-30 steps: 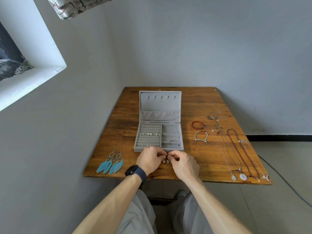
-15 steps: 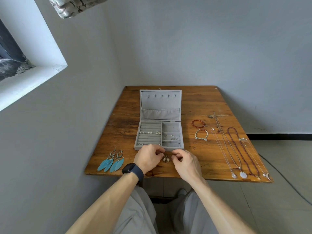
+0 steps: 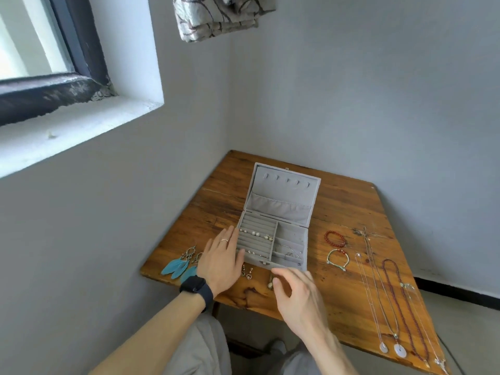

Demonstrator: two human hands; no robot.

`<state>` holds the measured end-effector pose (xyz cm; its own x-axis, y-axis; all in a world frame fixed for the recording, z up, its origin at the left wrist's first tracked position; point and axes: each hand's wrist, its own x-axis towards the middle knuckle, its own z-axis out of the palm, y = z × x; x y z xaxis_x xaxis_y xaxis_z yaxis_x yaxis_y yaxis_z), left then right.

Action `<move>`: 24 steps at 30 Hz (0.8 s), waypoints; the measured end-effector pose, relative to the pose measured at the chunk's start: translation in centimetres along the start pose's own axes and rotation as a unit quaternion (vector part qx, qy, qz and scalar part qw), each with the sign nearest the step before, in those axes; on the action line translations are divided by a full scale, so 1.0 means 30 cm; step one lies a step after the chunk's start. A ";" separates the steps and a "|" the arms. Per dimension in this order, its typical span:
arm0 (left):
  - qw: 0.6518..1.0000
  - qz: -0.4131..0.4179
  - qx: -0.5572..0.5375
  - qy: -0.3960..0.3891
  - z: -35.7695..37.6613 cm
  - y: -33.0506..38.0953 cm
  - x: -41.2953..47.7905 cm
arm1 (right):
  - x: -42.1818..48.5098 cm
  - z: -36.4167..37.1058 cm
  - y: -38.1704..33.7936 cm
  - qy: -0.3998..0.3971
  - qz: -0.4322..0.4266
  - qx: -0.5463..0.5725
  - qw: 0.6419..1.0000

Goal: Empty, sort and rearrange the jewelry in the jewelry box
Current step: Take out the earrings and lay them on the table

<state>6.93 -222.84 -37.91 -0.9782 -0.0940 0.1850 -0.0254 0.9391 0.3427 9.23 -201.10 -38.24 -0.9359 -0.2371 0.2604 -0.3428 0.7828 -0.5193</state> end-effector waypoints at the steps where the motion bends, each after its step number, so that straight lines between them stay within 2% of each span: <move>1: 1.000 -0.005 0.007 -0.016 0.017 -0.003 0.007 | 0.021 -0.001 -0.010 -0.002 -0.007 -0.007 1.000; 4: 0.999 -0.013 -0.011 -0.039 0.058 -0.017 0.015 | 0.100 0.000 -0.039 -0.011 -0.027 -0.018 0.999; 11: 0.999 -0.015 -0.036 0.000 0.101 -0.031 0.003 | 0.339 0.058 -0.107 -0.041 -0.065 -0.066 0.995; 19: 0.999 -0.010 -0.039 0.024 0.113 -0.035 0.002 | 0.501 0.141 -0.179 -0.072 -0.088 -0.204 0.972; 24: 0.999 -0.008 -0.045 0.026 0.112 -0.040 0.007 | 0.508 0.169 -0.181 -0.046 -0.077 -0.190 0.978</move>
<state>6.07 -222.89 -41.38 -0.9659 -0.1276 0.2255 -0.0200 0.9043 0.4264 -3.58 -211.88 -35.58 -0.8847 -0.4068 0.2278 -0.4426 0.8864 -0.1359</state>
